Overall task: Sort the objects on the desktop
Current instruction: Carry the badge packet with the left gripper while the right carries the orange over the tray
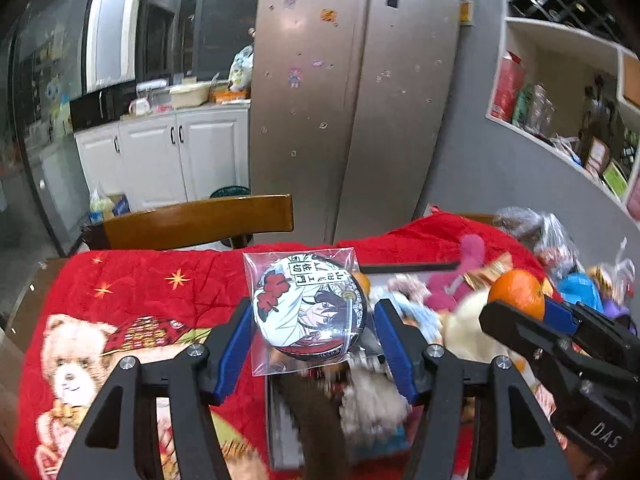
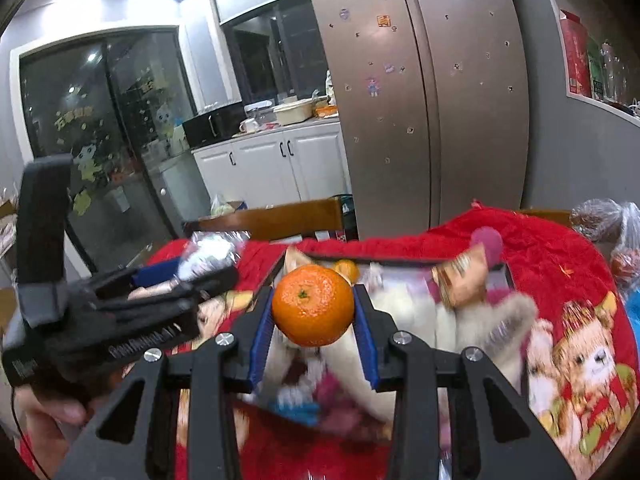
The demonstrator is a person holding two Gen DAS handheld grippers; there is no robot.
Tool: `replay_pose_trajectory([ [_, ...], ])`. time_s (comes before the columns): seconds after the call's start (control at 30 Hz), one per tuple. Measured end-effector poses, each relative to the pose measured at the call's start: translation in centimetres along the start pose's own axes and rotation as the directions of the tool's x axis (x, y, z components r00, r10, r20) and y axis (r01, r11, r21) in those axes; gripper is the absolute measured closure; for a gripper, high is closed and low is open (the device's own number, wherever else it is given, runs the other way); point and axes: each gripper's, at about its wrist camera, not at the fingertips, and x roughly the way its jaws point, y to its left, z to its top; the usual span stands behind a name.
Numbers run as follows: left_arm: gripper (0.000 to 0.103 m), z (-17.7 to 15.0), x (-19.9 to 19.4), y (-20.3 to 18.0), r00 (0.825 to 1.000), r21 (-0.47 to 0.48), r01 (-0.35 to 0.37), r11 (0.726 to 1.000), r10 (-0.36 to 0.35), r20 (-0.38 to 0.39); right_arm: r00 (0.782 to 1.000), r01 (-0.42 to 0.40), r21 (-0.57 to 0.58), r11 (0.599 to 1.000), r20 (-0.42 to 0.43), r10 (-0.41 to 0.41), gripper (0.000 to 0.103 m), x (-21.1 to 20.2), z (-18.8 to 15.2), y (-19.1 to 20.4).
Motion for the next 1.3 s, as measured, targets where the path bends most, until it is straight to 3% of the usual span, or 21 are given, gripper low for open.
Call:
replay_pose_trajectory([
  [0.07, 0.041, 0.3, 1.7, 0.6, 1.000, -0.022, 0.020, 1.000, -0.021, -0.018, 1.000, 0.012, 0.010, 1.000, 0.002, -0.012, 0.065, 1.8, 1.2, -0.1],
  [0.2, 0.041, 0.3, 3.8, 0.3, 0.999, 0.039, 0.006, 0.999, -0.004, -0.033, 1.000, 0.023, 0.048, 0.999, -0.011, -0.022, 0.065, 5.7, 3.2, -1.4],
  [0.43, 0.041, 0.0, 5.3, 0.2, 1.000, 0.058, 0.005, 0.998, -0.003, -0.030, 0.996, 0.053, 0.013, 0.998, -0.072, -0.052, 0.065, 10.4, 2.8, -2.1],
  [0.7, 0.041, -0.7, 6.2, -1.0, 0.998, 0.102, -0.044, 0.994, 0.048, -0.032, 0.995, 0.054, 0.049, 0.997, -0.087, -0.049, 0.065, 11.3, 2.2, -2.9],
  [0.83, 0.041, -0.5, 6.3, -0.7, 0.999, 0.079, -0.014, 0.997, 0.018, -0.049, 0.995, 0.053, 0.048, 0.997, -0.083, -0.049, 0.065, 11.5, 2.1, -3.0],
  [1.3, 0.041, -0.6, 6.4, -0.7, 0.998, 0.086, -0.037, 0.996, 0.041, -0.044, 0.995, 0.060, 0.040, 0.997, -0.080, -0.056, 0.065, 11.5, 1.1, -2.7],
])
